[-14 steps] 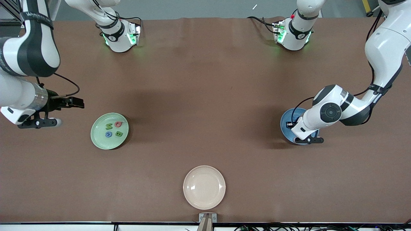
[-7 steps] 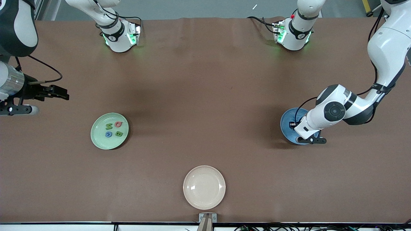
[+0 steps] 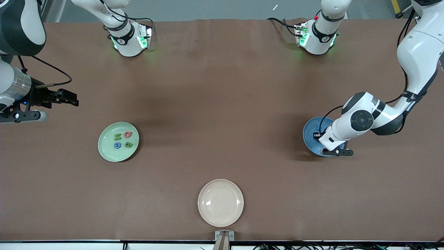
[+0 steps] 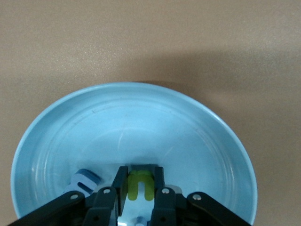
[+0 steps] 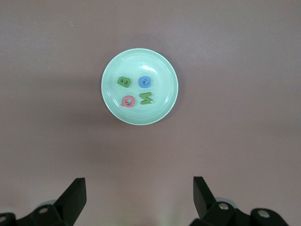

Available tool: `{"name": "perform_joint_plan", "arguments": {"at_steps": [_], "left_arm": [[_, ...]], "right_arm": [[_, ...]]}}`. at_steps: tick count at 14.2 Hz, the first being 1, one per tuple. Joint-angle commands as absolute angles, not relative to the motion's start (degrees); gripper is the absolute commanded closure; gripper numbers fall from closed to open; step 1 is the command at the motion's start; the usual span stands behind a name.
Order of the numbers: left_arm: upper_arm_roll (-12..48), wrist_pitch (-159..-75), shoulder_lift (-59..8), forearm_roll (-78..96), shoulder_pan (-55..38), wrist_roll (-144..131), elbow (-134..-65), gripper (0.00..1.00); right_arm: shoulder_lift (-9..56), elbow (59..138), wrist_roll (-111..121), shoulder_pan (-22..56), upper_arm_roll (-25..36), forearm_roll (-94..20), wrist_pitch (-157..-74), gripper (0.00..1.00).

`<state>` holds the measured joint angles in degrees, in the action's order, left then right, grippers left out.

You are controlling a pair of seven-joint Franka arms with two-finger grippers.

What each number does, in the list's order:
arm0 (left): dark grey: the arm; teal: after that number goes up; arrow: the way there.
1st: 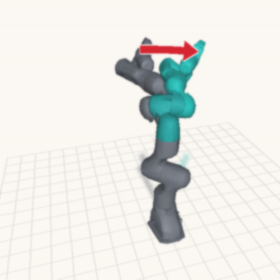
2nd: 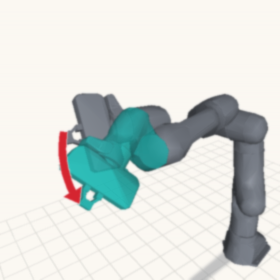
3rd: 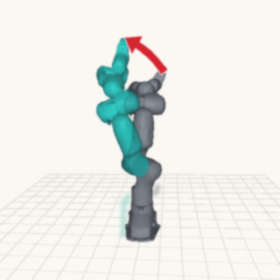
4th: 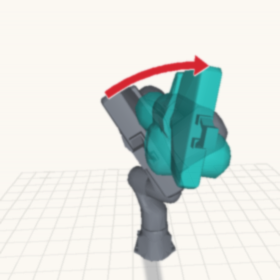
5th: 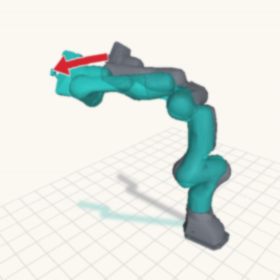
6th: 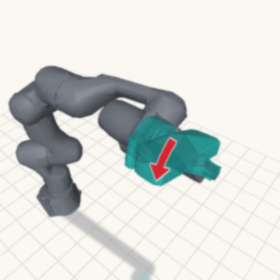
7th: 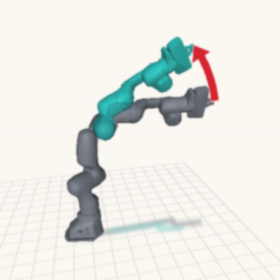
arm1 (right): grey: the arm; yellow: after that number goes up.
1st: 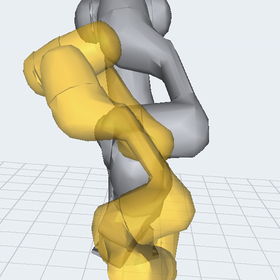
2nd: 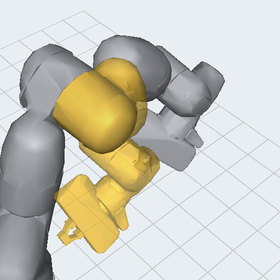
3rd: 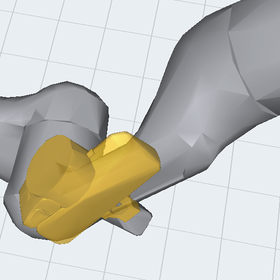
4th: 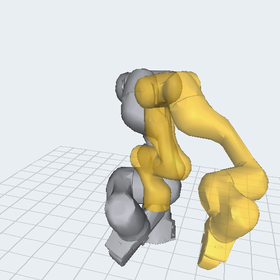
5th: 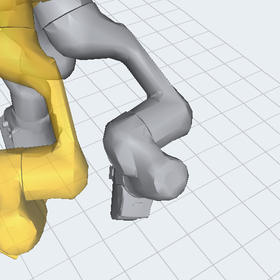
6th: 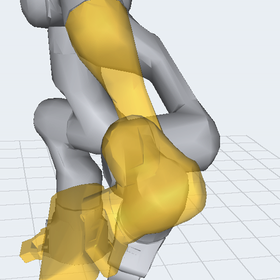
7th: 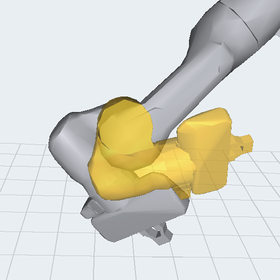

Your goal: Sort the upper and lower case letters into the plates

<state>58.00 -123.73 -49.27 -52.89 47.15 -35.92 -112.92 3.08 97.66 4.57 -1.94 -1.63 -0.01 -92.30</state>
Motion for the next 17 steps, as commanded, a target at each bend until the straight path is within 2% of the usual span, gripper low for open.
{"name": "perform_joint_plan", "arguments": {"at_steps": [1, 2, 3, 12, 17], "left_arm": [[58.10, -124.89, -49.22, -54.05, 47.64, -35.07, -113.47, 0.50], [58.10, -124.89, -49.22, -54.05, 47.46, -34.63, -113.21, 0.13], [58.18, -124.81, -48.96, -53.97, 47.46, -34.19, -113.12, 0.01], [60.73, -124.28, -47.99, -53.09, 48.07, -35.07, -112.68, 0.00], [61.61, -124.28, -47.73, -51.60, 48.52, -34.54, -112.32, 0.00]], "right_arm": [[2.37, 97.65, 3.43, 0.78, 0.95, 0.88, -92.02, 0.00], [2.37, 97.65, 3.43, 1.49, 1.92, 0.79, -92.11, 0.00], [2.37, 97.65, 3.43, 1.58, 1.93, 0.79, -92.11, 0.00], [2.81, 94.58, 3.78, 1.06, 1.93, 0.88, -91.67, 0.00], [5.53, 87.56, 3.87, -1.31, 1.93, 0.35, -89.67, 0.00]]}}
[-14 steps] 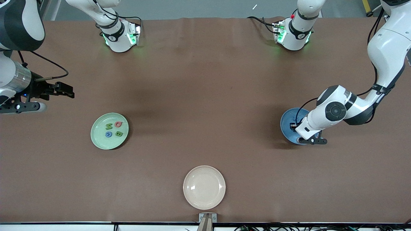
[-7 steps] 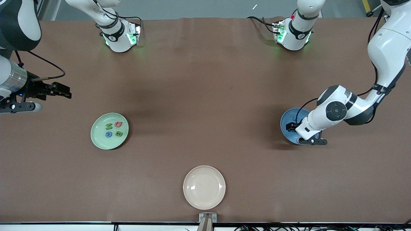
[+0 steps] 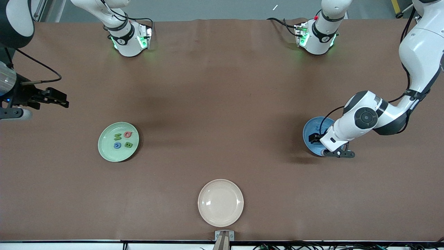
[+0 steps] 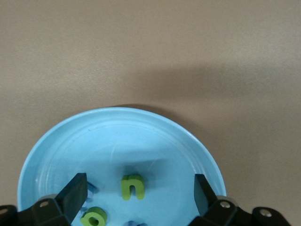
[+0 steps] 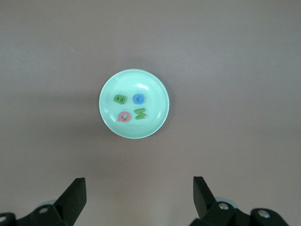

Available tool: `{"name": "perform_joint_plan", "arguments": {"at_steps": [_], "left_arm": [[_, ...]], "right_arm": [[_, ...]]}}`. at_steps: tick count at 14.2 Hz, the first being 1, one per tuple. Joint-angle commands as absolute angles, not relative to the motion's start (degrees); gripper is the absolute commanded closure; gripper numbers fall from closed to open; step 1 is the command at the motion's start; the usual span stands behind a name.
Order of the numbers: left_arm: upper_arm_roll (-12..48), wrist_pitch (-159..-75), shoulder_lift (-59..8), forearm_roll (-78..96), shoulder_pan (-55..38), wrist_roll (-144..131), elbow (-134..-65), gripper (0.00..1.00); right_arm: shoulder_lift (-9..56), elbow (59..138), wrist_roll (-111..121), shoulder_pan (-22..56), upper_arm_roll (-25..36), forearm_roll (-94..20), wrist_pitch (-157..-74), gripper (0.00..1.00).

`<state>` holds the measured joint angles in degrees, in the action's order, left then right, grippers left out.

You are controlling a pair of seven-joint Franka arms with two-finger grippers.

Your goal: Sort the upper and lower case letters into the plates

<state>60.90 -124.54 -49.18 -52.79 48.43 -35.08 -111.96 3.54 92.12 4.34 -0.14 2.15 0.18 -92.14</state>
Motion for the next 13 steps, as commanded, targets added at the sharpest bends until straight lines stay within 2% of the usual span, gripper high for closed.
{"name": "perform_joint_plan", "arguments": {"at_steps": [1, 4, 9, 13], "left_arm": [[61.61, -124.36, -46.68, -50.29, 47.91, -34.72, -112.32, 0.00], [59.52, -126.90, -41.68, -40.73, 44.05, -31.75, -112.41, 0.00], [41.26, -130.25, -31.13, -22.71, 25.53, -23.04, -112.32, 0.00], [27.10, -133.42, -26.11, -8.73, 10.67, -17.16, -112.59, 0.01]], "right_arm": [[5.54, 85.80, 3.95, -1.41, 2.02, 0.35, -87.73, 0.00], [5.45, 81.57, 4.13, -2.90, 1.93, -0.26, -84.03, 0.00], [4.92, 81.21, 3.86, -2.55, 1.76, -0.26, -82.71, 0.00], [4.75, 81.12, 3.78, -2.64, 1.58, -0.35, -78.05, 0.00]]}}
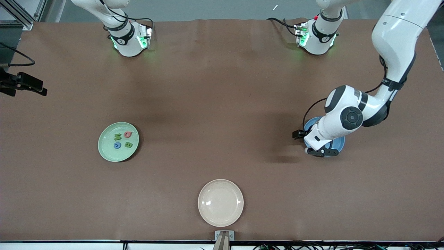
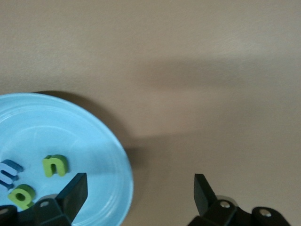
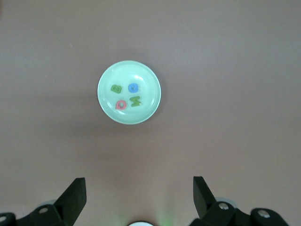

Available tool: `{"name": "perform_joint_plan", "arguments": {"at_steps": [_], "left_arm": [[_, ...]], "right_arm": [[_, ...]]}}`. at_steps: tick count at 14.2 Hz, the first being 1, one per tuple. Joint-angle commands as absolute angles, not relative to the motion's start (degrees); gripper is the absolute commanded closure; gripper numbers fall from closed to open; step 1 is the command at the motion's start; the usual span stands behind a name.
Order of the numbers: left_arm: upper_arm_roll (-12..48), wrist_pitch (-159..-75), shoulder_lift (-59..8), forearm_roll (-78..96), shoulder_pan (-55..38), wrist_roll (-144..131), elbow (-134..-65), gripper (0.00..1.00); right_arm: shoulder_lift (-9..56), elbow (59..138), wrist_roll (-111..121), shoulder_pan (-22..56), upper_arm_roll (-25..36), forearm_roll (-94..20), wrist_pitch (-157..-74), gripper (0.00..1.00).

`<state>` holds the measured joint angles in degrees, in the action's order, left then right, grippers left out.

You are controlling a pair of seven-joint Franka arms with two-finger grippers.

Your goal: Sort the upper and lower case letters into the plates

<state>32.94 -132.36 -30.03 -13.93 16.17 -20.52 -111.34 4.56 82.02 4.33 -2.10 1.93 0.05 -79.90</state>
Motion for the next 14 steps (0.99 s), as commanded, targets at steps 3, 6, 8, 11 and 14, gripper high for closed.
{"name": "perform_joint_plan", "arguments": {"at_steps": [3, 6, 8, 11, 14], "left_arm": [[18.48, -133.94, -23.65, -2.74, 1.52, -15.56, -113.29, 0.01], [12.76, -134.38, -21.54, 1.57, -4.12, -12.84, -114.52, 0.01], [12.30, -134.47, -20.31, 2.28, -4.13, -12.22, -115.31, 0.01], [12.30, -133.60, -16.54, 2.20, -2.82, -11.60, -115.75, 0.01], [14.06, -130.08, -12.50, 2.20, 2.10, -11.60, -114.87, 0.00]], "right_arm": [[4.31, 81.65, 3.87, -2.46, 1.67, -0.44, -77.78, 0.00], [3.00, 83.75, 3.87, -1.15, 1.93, -1.32, -77.96, 0.00], [2.11, 84.64, 3.69, -0.53, 2.02, -1.32, -78.40, 0.00], [1.85, 85.34, 3.69, -0.53, 2.02, -1.32, -78.49, 0.00], [0.88, 86.57, 3.69, -0.44, 2.02, -1.32, -79.45, 0.00]]}}
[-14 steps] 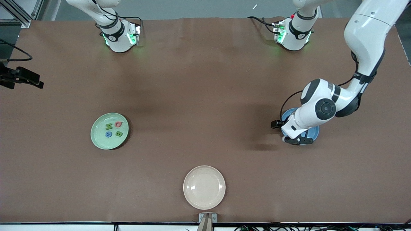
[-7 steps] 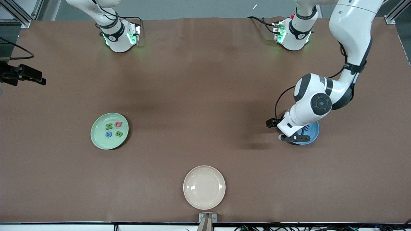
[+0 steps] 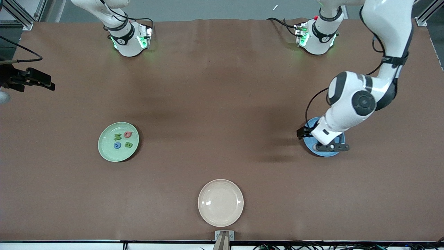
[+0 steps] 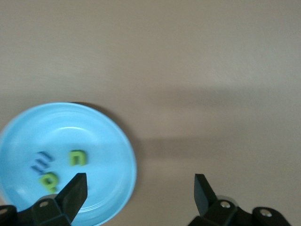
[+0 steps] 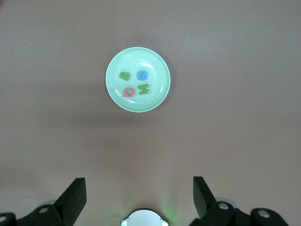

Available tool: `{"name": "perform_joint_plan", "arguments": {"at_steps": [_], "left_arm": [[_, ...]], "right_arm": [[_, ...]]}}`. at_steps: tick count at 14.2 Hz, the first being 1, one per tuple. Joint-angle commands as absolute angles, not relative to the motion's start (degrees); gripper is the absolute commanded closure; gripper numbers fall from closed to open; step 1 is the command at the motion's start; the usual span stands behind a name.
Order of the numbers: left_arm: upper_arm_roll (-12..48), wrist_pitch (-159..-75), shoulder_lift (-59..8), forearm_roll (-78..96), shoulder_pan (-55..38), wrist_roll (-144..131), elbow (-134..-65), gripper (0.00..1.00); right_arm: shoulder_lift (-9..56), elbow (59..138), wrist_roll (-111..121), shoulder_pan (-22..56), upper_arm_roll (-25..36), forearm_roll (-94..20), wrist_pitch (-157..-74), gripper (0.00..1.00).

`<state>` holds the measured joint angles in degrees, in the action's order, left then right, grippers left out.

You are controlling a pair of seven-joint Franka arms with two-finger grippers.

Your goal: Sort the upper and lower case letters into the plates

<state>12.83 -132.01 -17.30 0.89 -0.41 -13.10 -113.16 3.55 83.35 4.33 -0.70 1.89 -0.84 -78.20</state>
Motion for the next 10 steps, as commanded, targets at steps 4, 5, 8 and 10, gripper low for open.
{"name": "perform_joint_plan", "arguments": {"at_steps": [4, 5, 8, 10], "left_arm": [[14.15, -123.68, -4.16, 2.11, 5.70, -10.20, -114.79, 0.00], [14.06, -121.66, -2.22, 2.11, 6.76, -8.89, -114.52, 0.00], [14.06, -113.41, 0.79, 2.72, 10.01, -4.93, -110.15, 0.00], [13.71, -104.89, 0.79, 2.72, 10.81, -4.75, -104.09, 0.00]], "right_arm": [[-1.83, 90.33, 3.69, -0.79, 2.02, -1.32, -81.20, 0.00], [-3.32, 92.53, 3.69, -0.70, 2.02, -1.41, -82.69, 0.00], [-6.67, 97.29, 3.69, -0.62, 2.02, -1.41, -85.43, 0.00], [-7.20, 97.38, 3.69, -0.88, 2.02, -1.41, -85.34, 0.00]]}}
